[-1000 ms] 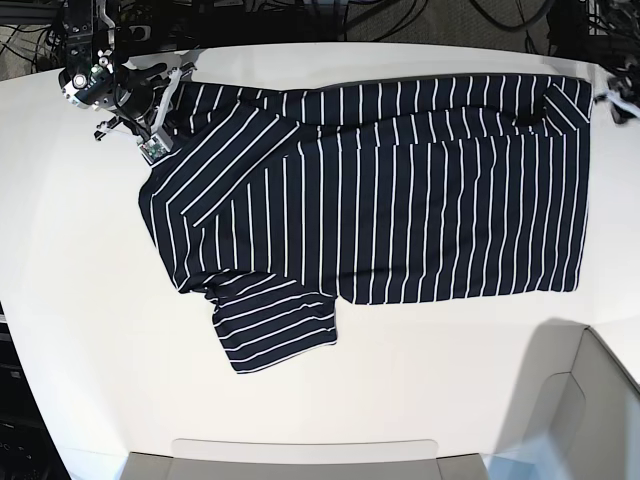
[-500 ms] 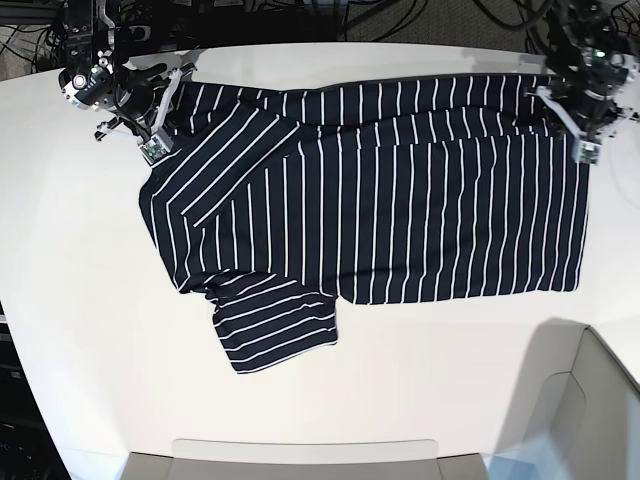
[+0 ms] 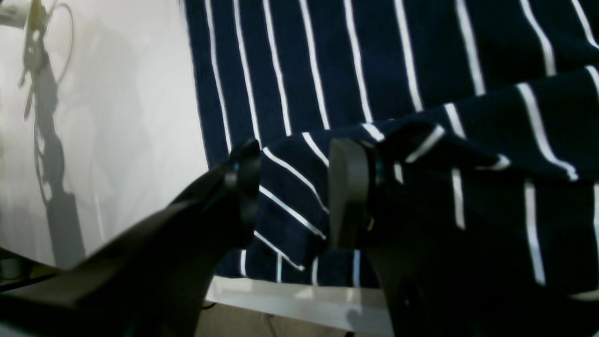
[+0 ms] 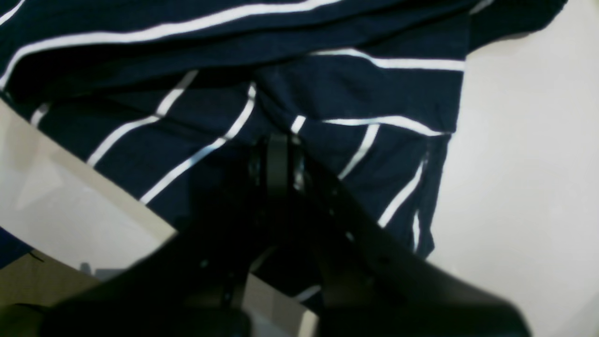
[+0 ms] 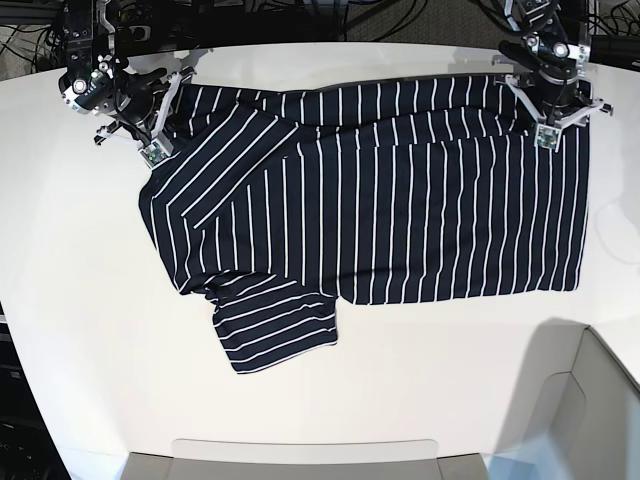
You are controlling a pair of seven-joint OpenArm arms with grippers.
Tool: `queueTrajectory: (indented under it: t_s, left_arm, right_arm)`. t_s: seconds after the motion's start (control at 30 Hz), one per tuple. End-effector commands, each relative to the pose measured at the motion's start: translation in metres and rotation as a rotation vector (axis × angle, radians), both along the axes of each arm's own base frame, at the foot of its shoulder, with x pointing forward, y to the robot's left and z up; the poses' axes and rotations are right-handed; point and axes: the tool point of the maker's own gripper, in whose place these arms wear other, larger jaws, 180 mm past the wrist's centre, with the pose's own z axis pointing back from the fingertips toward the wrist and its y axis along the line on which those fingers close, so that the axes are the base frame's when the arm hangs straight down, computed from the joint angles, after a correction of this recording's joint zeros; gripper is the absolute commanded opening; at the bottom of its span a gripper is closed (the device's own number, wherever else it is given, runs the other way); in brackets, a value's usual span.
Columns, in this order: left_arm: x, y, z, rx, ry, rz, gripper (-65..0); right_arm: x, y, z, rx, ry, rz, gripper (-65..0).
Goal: Fold the T-shirt properly
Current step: 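Release the shoulder with the left gripper and regrasp the shirt edge nearby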
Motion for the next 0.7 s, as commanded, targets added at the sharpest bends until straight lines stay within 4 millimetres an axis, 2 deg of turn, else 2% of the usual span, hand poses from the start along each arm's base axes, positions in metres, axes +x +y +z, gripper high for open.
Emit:
queueTrajectory:
  t_s: [0.0, 0.1, 0.23, 0.47, 0.67]
  left_arm:
    - [0.001, 0.005, 0.006, 0.018, -0.019, -0.001, -41.1]
    - [-0.004, 0.007, 0.005, 0.021, -0.007, 0.0, -41.1]
    - [-0.02, 0.022, 0.006, 0.036, 0.006, 0.053, -41.1]
    - [-0.036, 0.026, -0.017, -0.002, 0.059, 0.09, -41.1]
    - [-0.03, 0.025, -0.018, -0.014, 0.048, 0.092, -41.1]
  right_arm:
    - [0.006, -0.004, 0.005, -0.013, -0.022, 0.003, -65.0]
    - [0.006, -0.004, 0.005, -0.013, -0.022, 0.003, -65.0]
    - [0.006, -0.004, 0.005, -0.013, -0.022, 0.003, -65.0]
    - [0.006, -0.003, 0.006, -0.012, -0.023, 0.002, -65.0]
    - [0.006, -0.003, 0.006, -0.012, -0.023, 0.002, -65.0]
